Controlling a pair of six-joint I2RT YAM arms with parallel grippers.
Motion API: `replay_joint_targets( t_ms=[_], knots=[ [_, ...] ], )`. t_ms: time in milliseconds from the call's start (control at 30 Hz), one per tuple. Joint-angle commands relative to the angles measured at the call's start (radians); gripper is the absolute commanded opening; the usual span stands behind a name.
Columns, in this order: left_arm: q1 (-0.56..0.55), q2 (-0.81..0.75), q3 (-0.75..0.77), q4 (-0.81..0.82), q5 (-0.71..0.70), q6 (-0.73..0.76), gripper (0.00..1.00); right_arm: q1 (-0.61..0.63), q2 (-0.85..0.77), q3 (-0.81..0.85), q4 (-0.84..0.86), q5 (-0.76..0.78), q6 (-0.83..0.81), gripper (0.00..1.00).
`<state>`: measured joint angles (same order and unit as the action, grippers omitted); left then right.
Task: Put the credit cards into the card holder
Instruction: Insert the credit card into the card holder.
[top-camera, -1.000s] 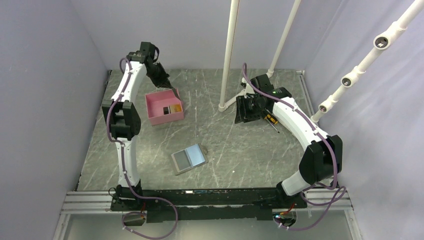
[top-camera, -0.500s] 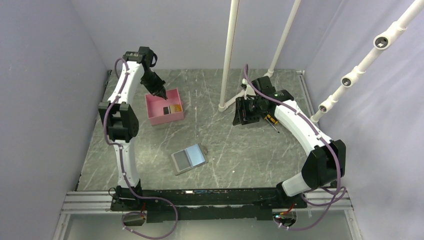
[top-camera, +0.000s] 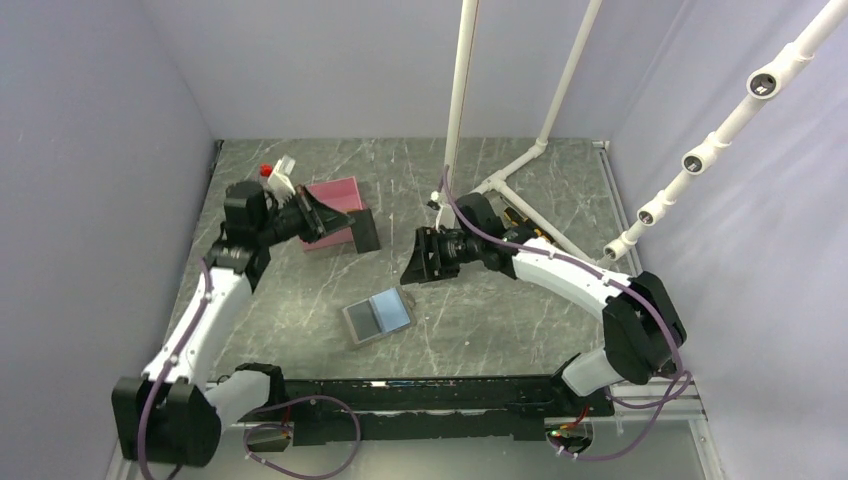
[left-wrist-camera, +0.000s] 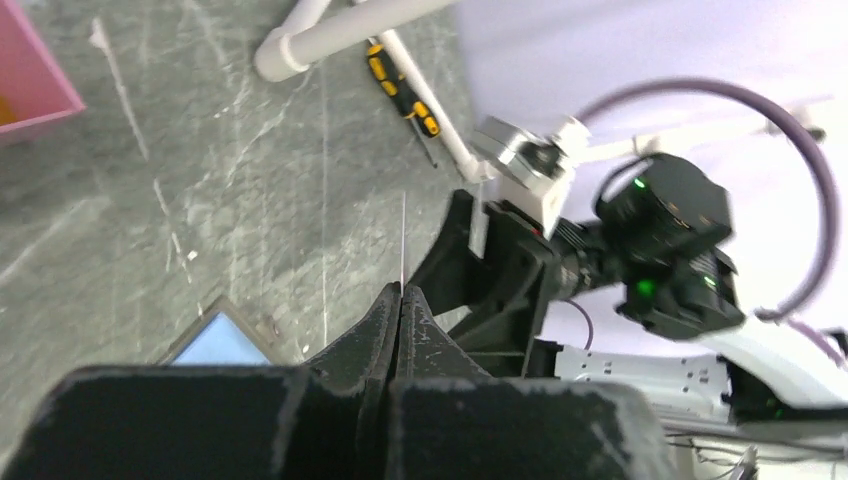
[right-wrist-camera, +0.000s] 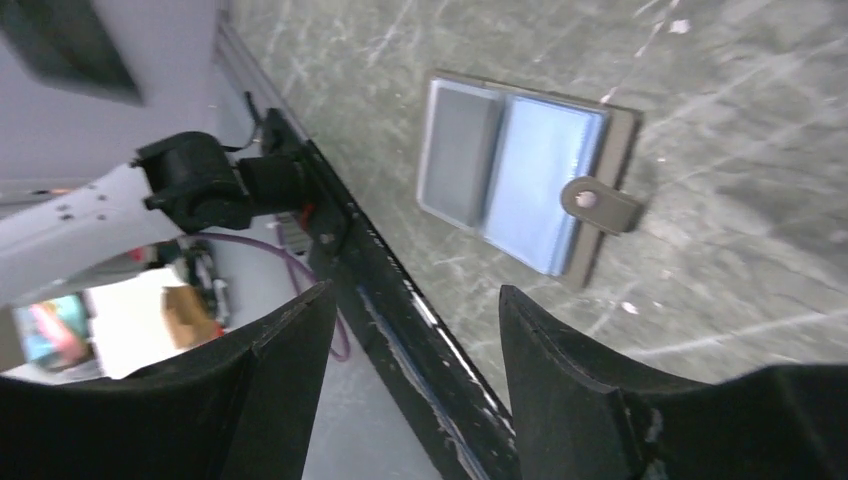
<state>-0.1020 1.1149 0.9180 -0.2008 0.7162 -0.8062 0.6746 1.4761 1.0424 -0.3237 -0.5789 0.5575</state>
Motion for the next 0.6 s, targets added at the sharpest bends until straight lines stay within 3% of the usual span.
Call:
replay_joint_targets(
  t_ms=[0,200,400,567],
  knots=[
    [-0.002,-0.143,-0.220,0.478,0.086,-0.118,0.00,0.011,-0.061,-0.141,0.542,-0.136,0.303,0.65],
    [-0.003,-0.252,-0.299,0.548,0.076,-0.151,0.00,0.049,-0.067,-0.284,1.031,-0.141,0.593,0.67],
    [-0.004,-0.291,-0.338,0.611,0.071,-0.229,0.00,0.051,-0.066,-0.304,1.202,-0.119,0.689,0.59],
    [-0.004,-0.315,-0.361,0.605,0.066,-0.250,0.00,0.051,-0.063,-0.299,1.248,-0.080,0.711,0.48]
  ],
)
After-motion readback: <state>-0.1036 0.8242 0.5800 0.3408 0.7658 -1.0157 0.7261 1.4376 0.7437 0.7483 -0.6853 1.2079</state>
